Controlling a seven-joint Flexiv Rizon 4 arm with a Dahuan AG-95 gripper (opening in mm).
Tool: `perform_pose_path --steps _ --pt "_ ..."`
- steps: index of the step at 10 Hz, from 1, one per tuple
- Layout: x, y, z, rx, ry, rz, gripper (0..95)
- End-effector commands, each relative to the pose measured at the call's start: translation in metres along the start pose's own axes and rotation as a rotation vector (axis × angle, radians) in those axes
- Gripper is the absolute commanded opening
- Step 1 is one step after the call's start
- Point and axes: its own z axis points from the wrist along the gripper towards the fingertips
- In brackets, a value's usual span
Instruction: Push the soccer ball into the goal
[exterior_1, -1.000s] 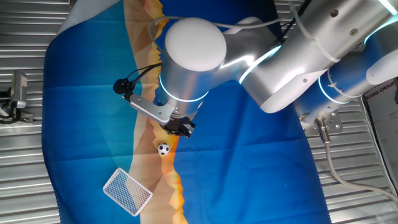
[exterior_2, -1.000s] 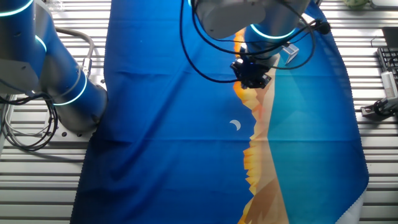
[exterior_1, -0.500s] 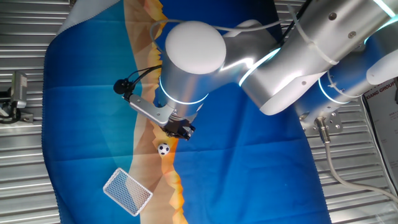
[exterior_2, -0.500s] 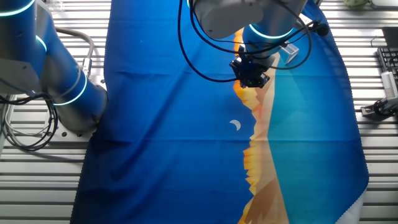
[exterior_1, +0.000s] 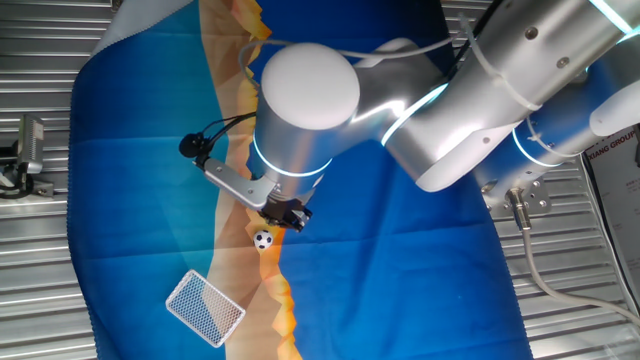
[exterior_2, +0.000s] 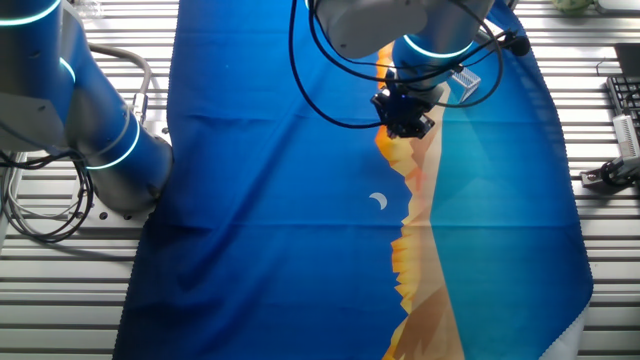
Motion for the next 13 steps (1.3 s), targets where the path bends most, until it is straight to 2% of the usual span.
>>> perform_pose_path --steps 1,13 --pt "-0.0019 0.0006 0.0 -0.001 0.001 0.003 0.0" --pt "-0.0066 0.003 0.0036 0.004 0.003 0.01 0.0"
